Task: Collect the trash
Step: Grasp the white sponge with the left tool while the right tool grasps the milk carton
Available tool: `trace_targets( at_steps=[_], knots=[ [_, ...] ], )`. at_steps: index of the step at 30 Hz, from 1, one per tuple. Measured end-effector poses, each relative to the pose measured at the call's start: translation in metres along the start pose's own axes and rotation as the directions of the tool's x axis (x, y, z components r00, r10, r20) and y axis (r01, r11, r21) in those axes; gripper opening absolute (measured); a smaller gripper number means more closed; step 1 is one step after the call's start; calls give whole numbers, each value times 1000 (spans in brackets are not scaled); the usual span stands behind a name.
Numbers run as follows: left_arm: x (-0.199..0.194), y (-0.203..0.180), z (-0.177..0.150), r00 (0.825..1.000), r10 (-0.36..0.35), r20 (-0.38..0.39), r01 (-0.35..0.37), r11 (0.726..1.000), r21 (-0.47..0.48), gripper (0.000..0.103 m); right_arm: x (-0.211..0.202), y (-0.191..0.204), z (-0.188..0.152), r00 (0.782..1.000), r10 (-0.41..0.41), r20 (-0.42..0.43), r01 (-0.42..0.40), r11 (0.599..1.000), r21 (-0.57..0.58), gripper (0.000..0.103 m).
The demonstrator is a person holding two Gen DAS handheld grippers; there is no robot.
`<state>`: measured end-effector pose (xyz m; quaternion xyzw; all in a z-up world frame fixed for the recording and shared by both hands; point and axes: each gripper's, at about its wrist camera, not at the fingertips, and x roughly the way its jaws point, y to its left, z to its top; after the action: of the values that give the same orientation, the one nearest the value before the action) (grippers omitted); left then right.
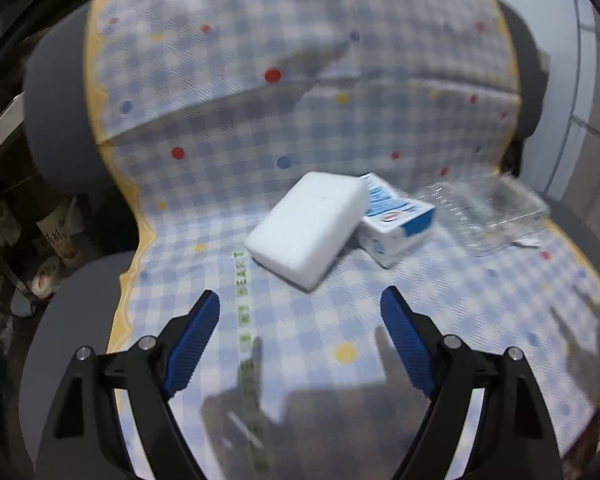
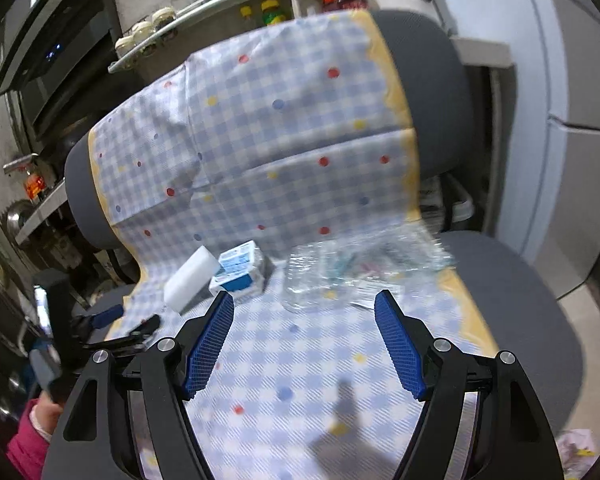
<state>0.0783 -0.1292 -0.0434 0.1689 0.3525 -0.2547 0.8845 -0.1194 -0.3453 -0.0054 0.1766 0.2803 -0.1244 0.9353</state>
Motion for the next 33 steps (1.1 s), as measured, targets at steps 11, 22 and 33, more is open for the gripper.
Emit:
trace_targets(
  at_steps=[11,22,33],
  knots=[
    [78,-29,30,987,130,-91,-108,970,216,70,56,-2,7,998,-6,-70,6,1000,10,73],
    [5,39,8,998,-60,27,64,981,-181,43,103,40,3,988,28,-153,-40,996,-75,76],
    [-19,79,-19,987,-152,53,161,919,-359,43,192,107,1,971,-22,-240,-49,956,-288,86]
  ],
)
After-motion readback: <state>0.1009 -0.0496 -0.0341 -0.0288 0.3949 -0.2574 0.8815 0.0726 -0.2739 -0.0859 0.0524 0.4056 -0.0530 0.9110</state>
